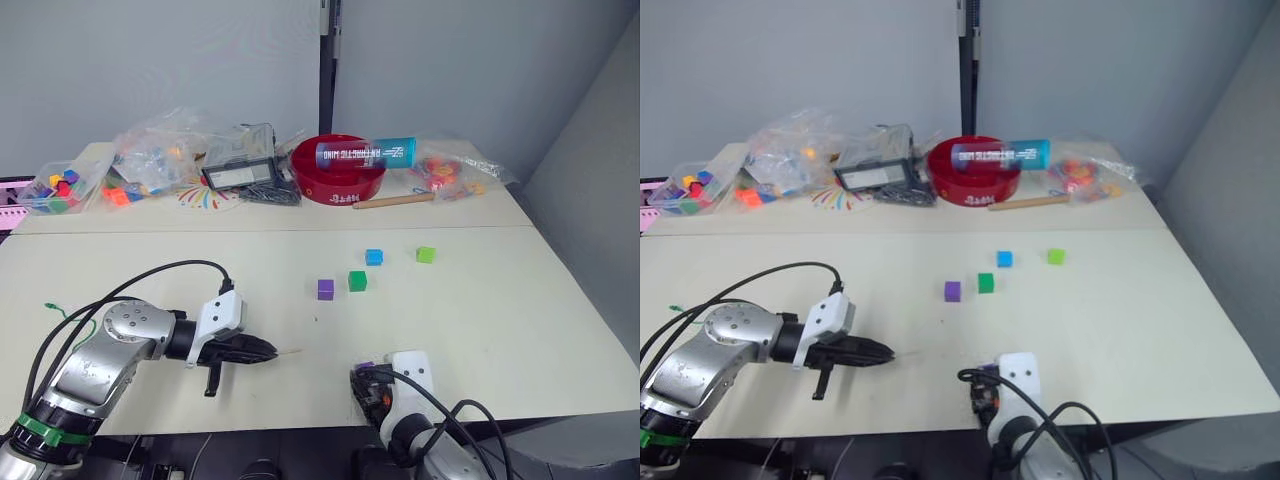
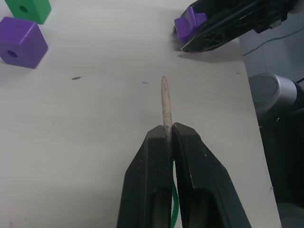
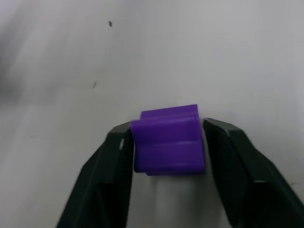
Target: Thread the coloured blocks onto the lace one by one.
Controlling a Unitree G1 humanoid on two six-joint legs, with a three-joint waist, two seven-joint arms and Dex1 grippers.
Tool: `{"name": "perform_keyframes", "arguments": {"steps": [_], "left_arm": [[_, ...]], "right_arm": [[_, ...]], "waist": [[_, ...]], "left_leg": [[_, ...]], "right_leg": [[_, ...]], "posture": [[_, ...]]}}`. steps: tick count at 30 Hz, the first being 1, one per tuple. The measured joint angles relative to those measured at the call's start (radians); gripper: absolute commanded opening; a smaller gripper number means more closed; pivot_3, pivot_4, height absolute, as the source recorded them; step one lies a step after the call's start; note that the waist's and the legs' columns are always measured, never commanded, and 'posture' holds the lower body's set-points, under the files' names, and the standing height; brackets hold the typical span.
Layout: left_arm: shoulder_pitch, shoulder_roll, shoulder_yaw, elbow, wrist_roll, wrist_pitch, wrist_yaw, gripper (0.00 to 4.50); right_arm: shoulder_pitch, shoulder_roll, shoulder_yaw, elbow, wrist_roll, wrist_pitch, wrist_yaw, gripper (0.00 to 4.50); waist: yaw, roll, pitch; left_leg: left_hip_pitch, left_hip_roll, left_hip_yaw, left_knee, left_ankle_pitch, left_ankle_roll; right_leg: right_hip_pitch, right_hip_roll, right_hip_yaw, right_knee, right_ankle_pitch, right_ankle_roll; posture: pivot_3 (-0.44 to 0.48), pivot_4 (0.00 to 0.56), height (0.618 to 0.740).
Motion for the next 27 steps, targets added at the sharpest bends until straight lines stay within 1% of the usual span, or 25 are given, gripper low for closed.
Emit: {"name": "perform_keyframes", "arguments": {"steps": [2,3,5,7,9,10,11,12,14,16,19,22,27], "left_arm": [[0.001,0.000,0.000,-0.003,0.000,0.000,0.000,0.00],[0.004,0.000,0.000,-0.004,0.000,0.000,0.001,0.00],[0.006,0.000,0.000,-0.004,0.000,0.000,0.003,0.00],[0.007,0.000,0.000,-0.003,0.001,-0.002,0.003,0.00],[0.006,-0.002,0.000,-0.003,0.001,-0.007,0.003,0.00],[0.005,-0.002,0.000,-0.002,0.001,-0.012,0.002,0.00],[0.005,-0.002,0.000,-0.001,0.002,-0.017,0.001,0.00],[0.005,-0.002,0.000,0.001,0.002,-0.023,-0.001,0.00],[0.008,0.002,0.002,-0.001,0.002,-0.029,-0.008,0.00],[0.026,0.018,0.005,-0.010,0.002,-0.030,-0.010,0.00],[0.060,0.033,0.019,-0.045,0.001,-0.027,-0.007,0.00],[0.103,0.045,0.047,-0.090,-0.003,-0.023,0.005,0.00],[0.163,0.061,0.081,-0.145,-0.012,-0.020,0.016,0.00]], "right_arm": [[-0.006,-0.015,-0.026,0.000,0.017,-0.006,0.028,4.28],[-0.011,-0.032,-0.054,-0.002,0.031,-0.006,0.049,4.43],[-0.025,-0.091,-0.127,-0.018,0.051,-0.004,0.094,4.43],[-0.052,-0.188,-0.226,-0.031,0.101,-0.001,0.187,4.43],[-0.112,-0.328,-0.316,-0.035,0.205,-0.003,0.344,4.43],[-0.153,-0.424,-0.386,-0.030,0.271,-0.010,0.453,4.43],[-0.184,-0.489,-0.438,-0.021,0.313,-0.017,0.528,4.43],[-0.231,-0.563,-0.485,0.016,0.372,-0.034,0.645,4.43],[-0.310,-0.689,-0.508,0.100,0.439,-0.059,0.827,4.43],[-0.400,-0.785,-0.478,0.211,0.460,-0.101,1.001,4.43],[-0.487,-0.839,-0.394,0.334,0.428,-0.193,1.170,4.43],[-0.564,-0.829,-0.259,0.471,0.312,-0.364,1.283,4.43],[-0.625,-0.752,-0.127,0.645,0.156,-0.603,1.365,4.43]], "waist": [[0.006,0.000,0.000],[0.008,0.000,0.000],[0.009,0.000,0.000],[0.007,-0.001,0.000],[0.001,0.000,0.001],[-0.001,0.000,0.001],[-0.001,0.000,0.001],[0.000,-0.001,0.001],[0.000,-0.001,0.001],[-0.002,-0.001,0.001],[0.002,-0.002,0.002],[0.005,-0.002,0.002],[0.008,-0.002,0.002]], "left_leg": [[0.000,0.000,0.000,0.000,0.000,0.000],[0.000,0.000,0.000,0.000,0.000,0.000],[0.000,-0.001,0.002,0.002,0.000,0.000],[0.000,-0.001,0.002,0.003,0.000,0.000],[0.000,-0.001,0.003,0.004,0.000,0.000],[0.001,-0.001,0.004,0.004,0.000,0.000],[0.002,-0.001,0.003,0.004,0.000,0.000],[0.004,0.000,0.003,0.004,0.000,0.000],[0.004,0.000,0.003,0.004,0.000,0.001],[0.005,0.000,0.004,0.004,0.000,0.001],[0.003,0.000,0.003,0.004,0.000,0.001],[0.001,0.000,0.004,0.005,0.000,0.001],[0.000,0.000,0.004,0.006,0.000,0.001]], "right_leg": [[0.000,0.000,0.000,0.000,0.000,0.000],[0.000,0.000,0.000,0.000,0.000,0.000],[0.001,-0.001,0.002,0.000,0.000,0.001],[0.001,-0.001,0.002,0.000,0.000,0.001],[0.001,0.000,0.004,0.000,0.001,0.001],[0.002,0.000,0.004,0.000,0.001,0.002],[0.003,0.000,0.004,0.000,0.001,0.002],[0.005,0.002,0.003,0.000,0.001,0.002],[0.005,0.002,0.004,0.000,0.001,0.002],[0.005,0.002,0.004,0.000,0.001,0.002],[0.004,0.002,0.004,0.000,0.002,0.001],[0.003,0.001,0.004,-0.001,0.002,0.000],[0.002,0.001,0.004,0.000,0.003,0.000]], "posture": [[0.000,0.150,0.740],[0.000,0.150,0.740],[0.000,0.150,0.740],[0.000,0.150,0.740],[0.000,0.150,0.740],[0.000,0.150,0.740],[0.000,0.150,0.740],[0.000,0.150,0.740],[0.000,0.150,0.740],[0.000,0.150,0.740],[0.000,0.150,0.740],[0.000,0.150,0.740],[0.000,0.150,0.740]]}}
